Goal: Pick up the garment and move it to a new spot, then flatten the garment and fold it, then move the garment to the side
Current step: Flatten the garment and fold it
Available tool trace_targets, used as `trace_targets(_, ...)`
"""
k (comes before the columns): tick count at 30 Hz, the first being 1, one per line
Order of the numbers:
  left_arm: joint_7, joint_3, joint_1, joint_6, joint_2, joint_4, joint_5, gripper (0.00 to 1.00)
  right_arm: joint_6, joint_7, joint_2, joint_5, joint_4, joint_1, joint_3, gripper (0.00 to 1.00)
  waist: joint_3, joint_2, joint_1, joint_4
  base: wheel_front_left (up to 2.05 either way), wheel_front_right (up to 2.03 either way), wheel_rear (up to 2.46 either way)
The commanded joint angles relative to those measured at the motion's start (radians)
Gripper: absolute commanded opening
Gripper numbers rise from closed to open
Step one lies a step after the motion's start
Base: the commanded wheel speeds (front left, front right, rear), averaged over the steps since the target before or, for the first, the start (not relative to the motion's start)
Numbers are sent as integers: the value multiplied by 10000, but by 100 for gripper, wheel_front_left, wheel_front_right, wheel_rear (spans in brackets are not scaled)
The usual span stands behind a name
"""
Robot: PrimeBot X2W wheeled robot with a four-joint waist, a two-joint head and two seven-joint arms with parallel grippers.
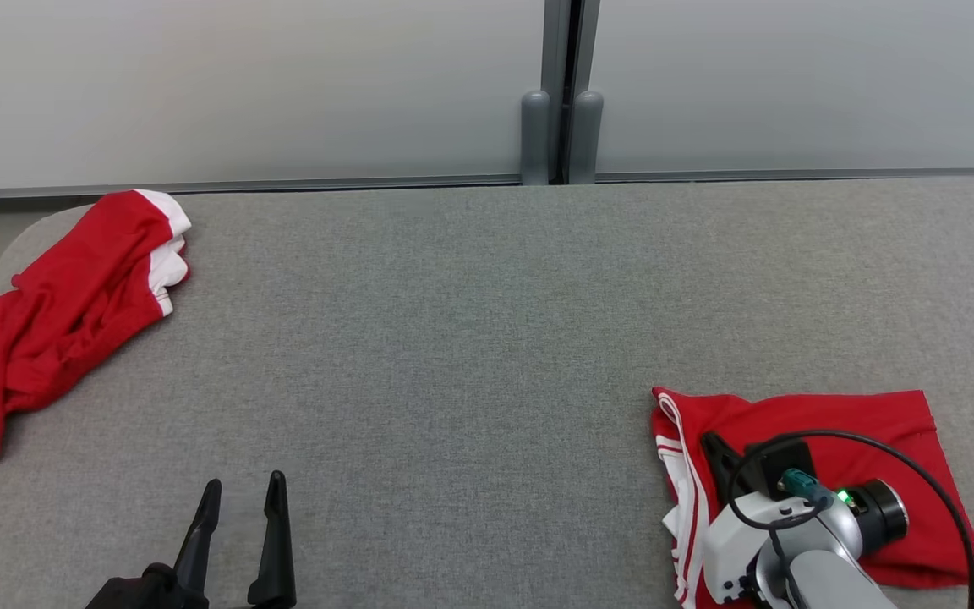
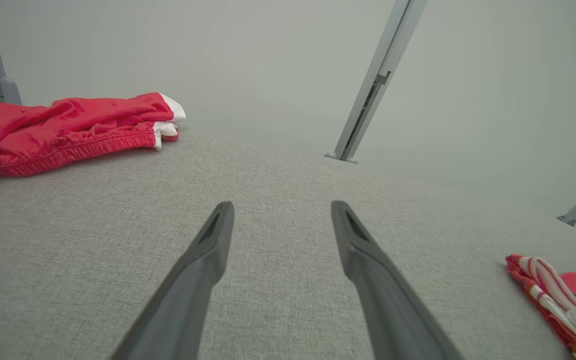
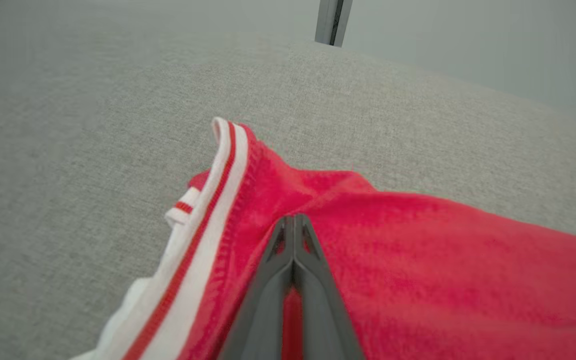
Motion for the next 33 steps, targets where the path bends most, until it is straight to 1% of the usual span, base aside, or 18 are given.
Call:
trace_targets(1,-15,17,-187,-25,40,10,-56,100,5,-33,3,140,69,-63,218,0,0,-1,0,51,0,0,0)
trace_targets(6,-15,15,-142,24,37,0,-80,100,5,-18,-6,701,129,-96,1005,0,-31,-1,0,102,0,0,0)
trace_targets(10,-15,104,-55,23,39,25,-165,100,5,-20,-3,1021,-15,125,1461,0,-148,-1,0,14,0,0,0)
trace_targets(12,-15,133,24,43,40,33,-218,100,5,-20,-3,1163,-221,283,1652,0,-253,-1,0,-81,0,0,0)
trace_targets(16,-15,237,214,10,40,77,-306,100,5,-23,-18,1490,-1305,785,1797,0,-554,-1,0,-382,0,0,0)
trace_targets(19,-16,325,316,-4,39,64,-368,100,0,-23,-65,1440,-2212,1247,1302,0,-814,-1,0,-636,0,0,0)
trace_targets(22,-16,446,438,23,35,-50,-423,100,2,-23,-356,1224,-3325,1797,566,0,-983,-1,0,-878,0,0,0)
trace_targets(25,-16,598,503,23,39,-176,-454,100,2,-24,-739,941,-4744,2420,-404,0,-1138,-1,0,-1107,0,0,0)
trace_targets(26,-15,637,534,-5,40,-217,-459,100,2,-24,-884,881,-5191,2705,-740,11,-1179,-1,0,-1165,0,0,0)
trace_targets(27,-15,692,568,-35,39,-252,-423,100,2,-24,-1072,794,-5671,2949,-1012,31,-1214,-1,0,-1210,0,0,0)
trace_targets(28,-15,751,594,-78,40,-311,-329,100,2,-24,-1248,711,-6172,3139,-1326,47,-1239,-1,0,-1248,0,0,0)
trace_targets(29,-15,751,594,-78,40,-311,-329,100,2,-24,-1248,711,-6172,3139,-1326,47,-1239,-1,0,-1248,0,0,0)
trace_targets(30,-15,799,637,-83,39,-357,-247,100,2,-24,-1431,612,-6554,3390,-1607,83,-1263,-1,0,-1281,0,0,0)
trace_targets(31,-15,842,681,-92,40,-404,-150,100,2,-24,-1588,491,-6845,3633,-1931,100,-1282,-1,0,-1309,0,0,0)
trace_targets(33,-15,944,707,-149,40,-501,126,100,2,-24,-1834,386,-7234,4025,-2482,100,-1319,-1,0,-1327,0,0,0)
